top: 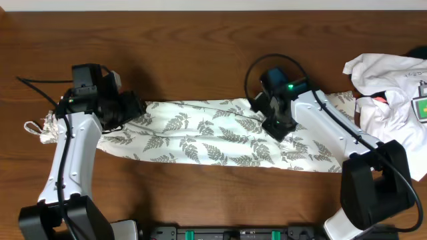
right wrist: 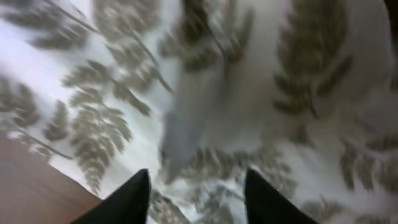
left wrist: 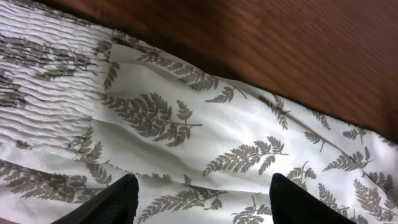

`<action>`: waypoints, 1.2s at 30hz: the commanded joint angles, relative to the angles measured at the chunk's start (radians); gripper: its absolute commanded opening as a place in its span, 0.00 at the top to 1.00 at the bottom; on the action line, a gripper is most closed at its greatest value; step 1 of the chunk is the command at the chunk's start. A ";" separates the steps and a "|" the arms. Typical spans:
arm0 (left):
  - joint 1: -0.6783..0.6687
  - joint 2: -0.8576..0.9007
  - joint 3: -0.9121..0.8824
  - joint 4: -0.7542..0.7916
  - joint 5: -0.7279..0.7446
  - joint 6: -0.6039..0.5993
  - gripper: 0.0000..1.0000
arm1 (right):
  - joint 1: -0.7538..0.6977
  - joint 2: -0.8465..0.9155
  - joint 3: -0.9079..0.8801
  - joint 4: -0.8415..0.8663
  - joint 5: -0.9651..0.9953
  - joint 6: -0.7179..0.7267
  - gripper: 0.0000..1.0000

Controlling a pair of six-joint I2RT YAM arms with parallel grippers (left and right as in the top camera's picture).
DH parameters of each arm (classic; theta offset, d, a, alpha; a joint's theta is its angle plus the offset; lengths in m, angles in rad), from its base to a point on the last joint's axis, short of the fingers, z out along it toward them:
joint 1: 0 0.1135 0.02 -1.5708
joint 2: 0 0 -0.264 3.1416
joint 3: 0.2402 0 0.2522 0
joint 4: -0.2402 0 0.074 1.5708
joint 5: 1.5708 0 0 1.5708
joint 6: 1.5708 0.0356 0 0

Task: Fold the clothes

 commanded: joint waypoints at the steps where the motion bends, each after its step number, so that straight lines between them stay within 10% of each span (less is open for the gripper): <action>1: 0.004 0.003 0.004 0.000 0.003 0.010 0.32 | -0.001 -0.010 0.002 0.027 -0.119 -0.116 0.46; 18: 0.004 0.003 0.004 -0.004 0.003 0.010 0.32 | 0.083 0.085 -0.032 0.199 -0.144 -0.187 0.38; 24: 0.004 0.003 0.004 -0.003 0.003 0.010 0.31 | 0.111 0.171 -0.032 0.234 -0.145 -0.178 0.53; 29: 0.004 0.003 0.004 -0.004 0.003 0.010 0.31 | 0.124 0.177 -0.031 0.259 -0.112 -0.112 0.99; 36: 0.004 0.003 0.004 -0.004 0.003 0.010 0.31 | 0.134 0.123 -0.026 0.247 -0.111 -0.088 0.99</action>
